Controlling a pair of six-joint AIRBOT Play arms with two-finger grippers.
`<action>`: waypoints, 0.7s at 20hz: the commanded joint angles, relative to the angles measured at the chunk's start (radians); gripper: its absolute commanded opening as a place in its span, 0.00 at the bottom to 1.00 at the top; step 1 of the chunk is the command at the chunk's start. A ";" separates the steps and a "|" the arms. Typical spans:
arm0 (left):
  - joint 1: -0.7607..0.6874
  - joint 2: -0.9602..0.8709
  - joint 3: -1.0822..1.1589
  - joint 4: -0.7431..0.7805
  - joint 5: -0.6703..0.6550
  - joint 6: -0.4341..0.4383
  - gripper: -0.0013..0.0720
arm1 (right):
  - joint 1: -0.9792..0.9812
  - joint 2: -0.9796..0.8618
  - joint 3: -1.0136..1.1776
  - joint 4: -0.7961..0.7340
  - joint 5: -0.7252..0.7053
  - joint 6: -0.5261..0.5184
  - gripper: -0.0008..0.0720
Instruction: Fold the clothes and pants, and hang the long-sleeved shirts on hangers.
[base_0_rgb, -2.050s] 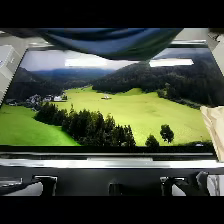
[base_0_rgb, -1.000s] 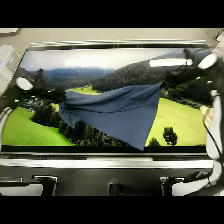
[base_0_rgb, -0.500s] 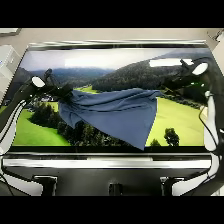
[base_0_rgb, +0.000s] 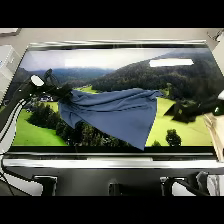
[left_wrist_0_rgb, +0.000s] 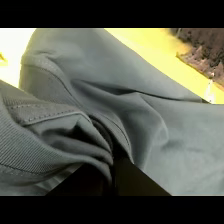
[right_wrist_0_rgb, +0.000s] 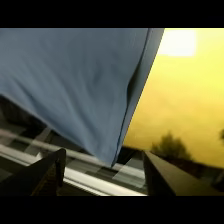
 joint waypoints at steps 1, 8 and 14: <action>0.008 0.000 0.001 -0.001 -0.013 0.000 0.04 | -0.016 0.142 -0.377 0.097 -0.129 -0.060 0.79; 0.011 0.001 0.001 -0.001 -0.013 0.000 0.04 | -0.016 0.144 -0.559 0.173 -0.245 -0.104 0.79; 0.013 0.001 0.001 0.000 -0.013 0.000 0.04 | 0.133 0.142 -0.609 0.200 -0.360 -0.027 0.79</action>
